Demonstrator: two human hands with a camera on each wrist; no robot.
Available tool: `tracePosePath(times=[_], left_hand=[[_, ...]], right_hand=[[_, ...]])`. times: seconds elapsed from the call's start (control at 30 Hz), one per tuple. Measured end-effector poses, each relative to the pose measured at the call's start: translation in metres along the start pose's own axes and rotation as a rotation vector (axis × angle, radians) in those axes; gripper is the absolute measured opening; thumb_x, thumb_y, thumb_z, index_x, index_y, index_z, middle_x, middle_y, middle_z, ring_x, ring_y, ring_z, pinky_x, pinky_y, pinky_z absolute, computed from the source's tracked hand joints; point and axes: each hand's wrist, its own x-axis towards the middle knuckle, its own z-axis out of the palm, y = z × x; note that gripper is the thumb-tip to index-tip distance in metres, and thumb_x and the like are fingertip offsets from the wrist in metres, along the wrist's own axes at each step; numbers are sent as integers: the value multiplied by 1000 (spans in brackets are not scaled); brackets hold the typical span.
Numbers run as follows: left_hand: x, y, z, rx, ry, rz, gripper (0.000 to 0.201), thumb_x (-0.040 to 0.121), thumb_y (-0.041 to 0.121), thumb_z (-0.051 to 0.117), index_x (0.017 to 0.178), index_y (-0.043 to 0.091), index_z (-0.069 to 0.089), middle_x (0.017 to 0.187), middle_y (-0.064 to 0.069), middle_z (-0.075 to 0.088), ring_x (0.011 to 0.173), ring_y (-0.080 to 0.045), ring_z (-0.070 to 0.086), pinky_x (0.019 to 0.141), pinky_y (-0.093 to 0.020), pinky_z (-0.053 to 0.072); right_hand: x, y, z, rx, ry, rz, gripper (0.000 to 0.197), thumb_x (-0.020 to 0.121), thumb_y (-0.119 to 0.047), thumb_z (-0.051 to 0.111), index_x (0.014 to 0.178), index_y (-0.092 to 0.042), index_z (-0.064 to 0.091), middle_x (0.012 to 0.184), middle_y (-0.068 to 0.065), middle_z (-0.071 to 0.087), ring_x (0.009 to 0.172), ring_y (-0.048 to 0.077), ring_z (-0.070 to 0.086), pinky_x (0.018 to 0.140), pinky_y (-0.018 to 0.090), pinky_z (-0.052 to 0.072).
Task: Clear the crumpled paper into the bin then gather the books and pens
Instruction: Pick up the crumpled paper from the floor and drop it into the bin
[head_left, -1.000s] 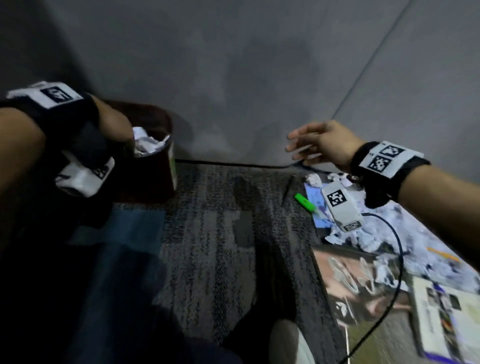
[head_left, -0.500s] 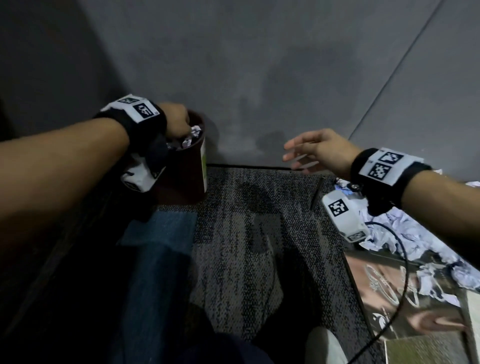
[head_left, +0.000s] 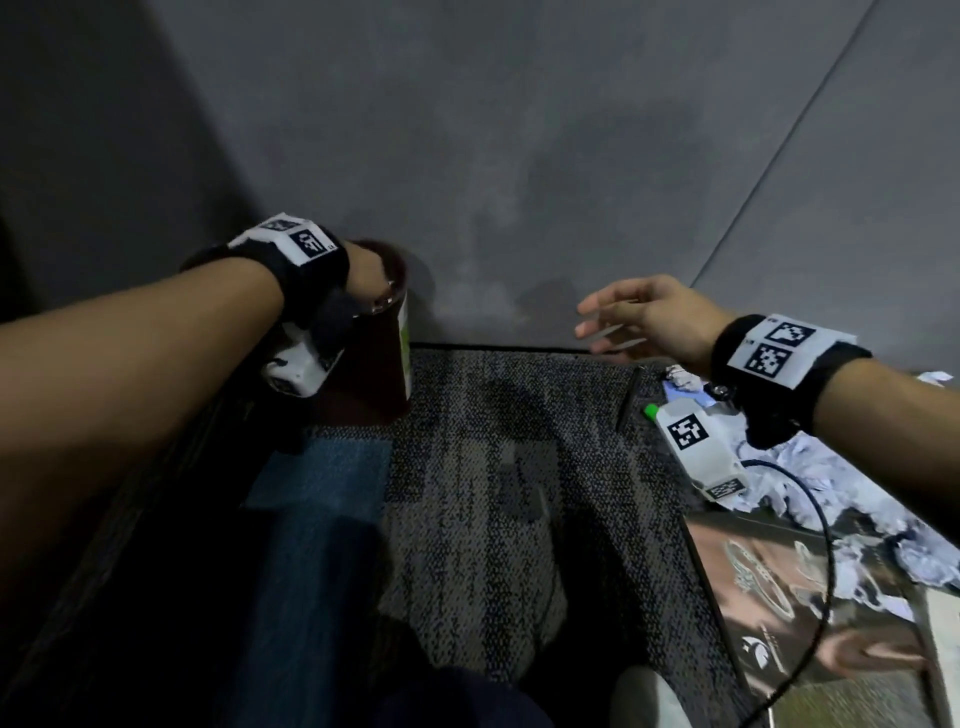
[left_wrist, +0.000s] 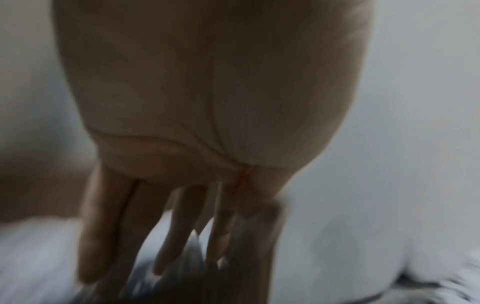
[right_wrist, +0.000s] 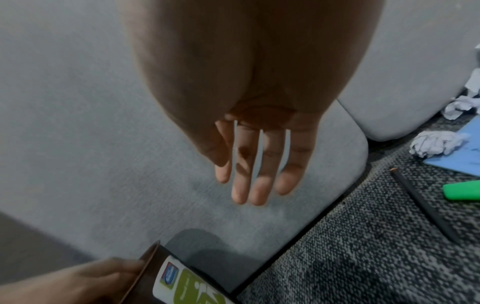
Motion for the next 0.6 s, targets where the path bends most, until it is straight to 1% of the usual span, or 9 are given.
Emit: tracePosePath(times=[0.1,0.17,0.23,0.3,0.37,0.43,0.5,0.57,0.6], left_hand=[[-17,18,-26,109,81,62,30,96,21,47,115,4,63,117,-18,62,108,-30,59,81,-29,42],[-20,37,-36,124,174,88,27,93,29,49,105,11,65,108,-19,62,99,-30,60,83,-31,45],[-23,55,-35,104,198,94,33,94,30,48,113,7,63,117,-18,62,107,-30,59,84,-30,44],[-30,78,-34,119,264,121,38,93,33,48,118,8,61,123,-16,60,111,-31,58,86,-32,45],[-49,114,-32,167,298,196,41,92,36,45,121,10,57,127,-18,57,111,-36,58,87,-38,45],[-68,156,-21,111,314,335,41,92,36,43,124,13,53,129,-20,55,113,-38,56,88,-41,45],[-83,203,-6,14,243,535,39,91,34,46,125,17,53,130,-18,55,115,-36,56,92,-40,45],[-89,248,16,-62,80,704,37,92,30,49,127,18,55,133,-14,55,119,-31,54,98,-34,43],[-93,269,26,-68,10,757,36,94,29,49,128,18,55,135,-11,54,121,-29,53,98,-30,41]], right_hand=[[-11,-1,-14,-15,35,20,19,97,-5,45,95,-15,61,88,5,72,70,19,63,59,25,49],[-21,1,-27,-17,81,38,21,97,-5,44,92,-16,62,80,2,73,65,18,63,56,25,48],[-34,3,-39,-22,137,48,21,97,-5,43,93,-14,61,72,-1,73,57,12,64,54,23,47],[-48,6,-52,-17,180,49,19,98,-5,43,97,-12,60,68,-3,72,53,9,63,49,19,47],[-65,13,-65,-11,223,63,19,98,-5,42,97,-12,60,72,-1,72,56,11,62,50,21,47],[-86,25,-79,-24,260,99,19,98,-6,42,98,-13,59,83,5,70,62,15,61,56,24,46],[-113,40,-95,-57,285,159,19,97,-6,42,99,-13,59,88,8,69,66,18,61,58,25,46],[-145,57,-111,-100,309,238,19,97,-7,43,98,-14,60,90,9,70,67,19,63,58,24,47],[-163,66,-121,-128,322,282,20,97,-7,43,97,-13,62,91,9,70,67,19,63,57,24,47]])
